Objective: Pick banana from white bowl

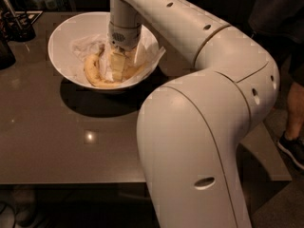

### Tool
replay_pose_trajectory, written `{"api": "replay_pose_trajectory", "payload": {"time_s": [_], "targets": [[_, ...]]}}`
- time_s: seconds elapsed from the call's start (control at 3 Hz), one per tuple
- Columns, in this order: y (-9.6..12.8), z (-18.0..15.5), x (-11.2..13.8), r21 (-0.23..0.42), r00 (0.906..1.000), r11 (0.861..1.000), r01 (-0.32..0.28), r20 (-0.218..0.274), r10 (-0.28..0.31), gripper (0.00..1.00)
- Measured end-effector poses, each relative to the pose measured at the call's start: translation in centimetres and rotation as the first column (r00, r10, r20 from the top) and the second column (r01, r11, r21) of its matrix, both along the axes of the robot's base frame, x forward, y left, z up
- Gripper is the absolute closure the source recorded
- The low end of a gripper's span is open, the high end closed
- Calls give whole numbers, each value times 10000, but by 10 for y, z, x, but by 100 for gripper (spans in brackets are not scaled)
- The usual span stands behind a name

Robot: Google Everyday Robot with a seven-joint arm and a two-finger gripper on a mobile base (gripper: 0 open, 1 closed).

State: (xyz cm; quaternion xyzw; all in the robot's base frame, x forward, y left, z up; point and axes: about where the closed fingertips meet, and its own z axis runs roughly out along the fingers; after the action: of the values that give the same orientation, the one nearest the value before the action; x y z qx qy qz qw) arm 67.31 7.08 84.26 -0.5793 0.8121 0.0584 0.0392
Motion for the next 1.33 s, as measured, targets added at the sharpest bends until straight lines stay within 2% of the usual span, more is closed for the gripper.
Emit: {"api": "replay_pose_trajectory", "payload": {"time_s": [0.33,1.33], "targets": [[-1,-7,-4,33,9999,10000,-18,-141,18,38],[-1,-7,-4,33,9999,10000,-18,-141,18,100]]}}
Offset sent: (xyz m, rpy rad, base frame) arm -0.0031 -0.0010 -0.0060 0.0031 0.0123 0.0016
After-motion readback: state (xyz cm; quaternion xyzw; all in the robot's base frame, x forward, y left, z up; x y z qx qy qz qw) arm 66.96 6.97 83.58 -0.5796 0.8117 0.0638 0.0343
